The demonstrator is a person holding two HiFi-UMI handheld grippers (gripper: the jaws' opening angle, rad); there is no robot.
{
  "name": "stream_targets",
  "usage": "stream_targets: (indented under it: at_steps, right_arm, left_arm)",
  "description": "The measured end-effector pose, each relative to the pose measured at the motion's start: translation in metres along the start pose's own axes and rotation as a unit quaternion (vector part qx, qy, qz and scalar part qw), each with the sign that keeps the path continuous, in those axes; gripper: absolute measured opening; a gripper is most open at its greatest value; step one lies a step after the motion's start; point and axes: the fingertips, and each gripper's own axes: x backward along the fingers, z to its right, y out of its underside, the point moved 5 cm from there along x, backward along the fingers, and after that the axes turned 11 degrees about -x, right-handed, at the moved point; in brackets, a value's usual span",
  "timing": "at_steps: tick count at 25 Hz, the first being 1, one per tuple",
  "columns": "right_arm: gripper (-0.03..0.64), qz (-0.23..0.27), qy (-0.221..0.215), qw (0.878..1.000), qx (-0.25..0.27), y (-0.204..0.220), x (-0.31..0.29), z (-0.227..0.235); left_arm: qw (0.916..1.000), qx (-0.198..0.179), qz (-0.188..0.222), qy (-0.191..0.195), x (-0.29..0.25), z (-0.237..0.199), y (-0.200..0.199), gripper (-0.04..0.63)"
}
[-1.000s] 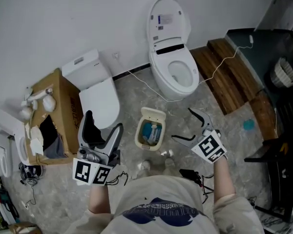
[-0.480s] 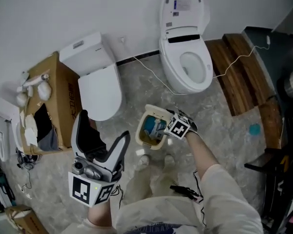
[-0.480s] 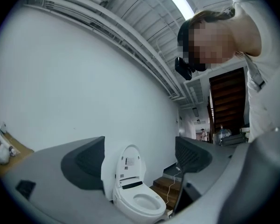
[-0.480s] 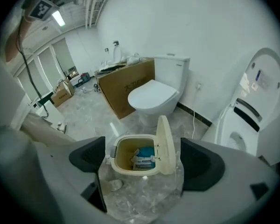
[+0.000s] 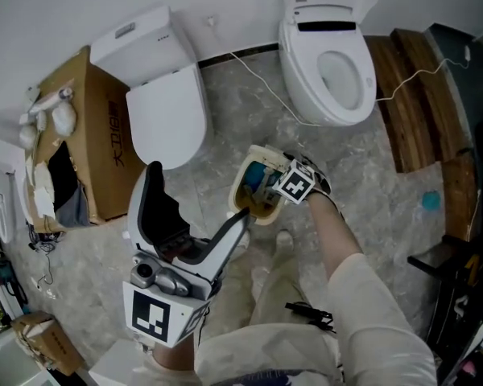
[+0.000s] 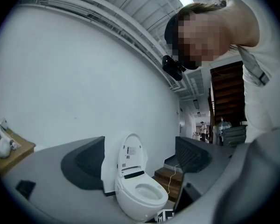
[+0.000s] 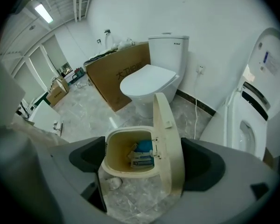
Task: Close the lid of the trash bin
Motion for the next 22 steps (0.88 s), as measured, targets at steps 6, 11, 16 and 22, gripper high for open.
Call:
stream_targets:
  at_steps: [6,11,16,22]
  right_arm:
    - [0.491,0.027,-0.025,0.999,0.003,0.017,-0.001,-0.043]
    - [0.491,0.015,-0.056,0.998,0.023,0.045,-0.018,-0.096]
    - [0.488,0.003,-0.075,0.997,0.018,0.069,-0.046,-0.13]
    - [0.482,0.002,-0.082,0.997,-0.002,0.091,-0.085,-0.154]
  left_arm:
    - [0.9995,0.02,-0.022,-0.006,0.005,-0.01,0.031,0.453]
    - [0.9985,0.027,-0.045,-0.016,0.019,-0.028,0.062,0.453]
    - [0.9976,0.029,-0.062,-0.015,0.029,-0.039,0.094,0.453]
    - [0.9974,0.031,-0.064,-0.01,0.041,-0.042,0.123,0.453]
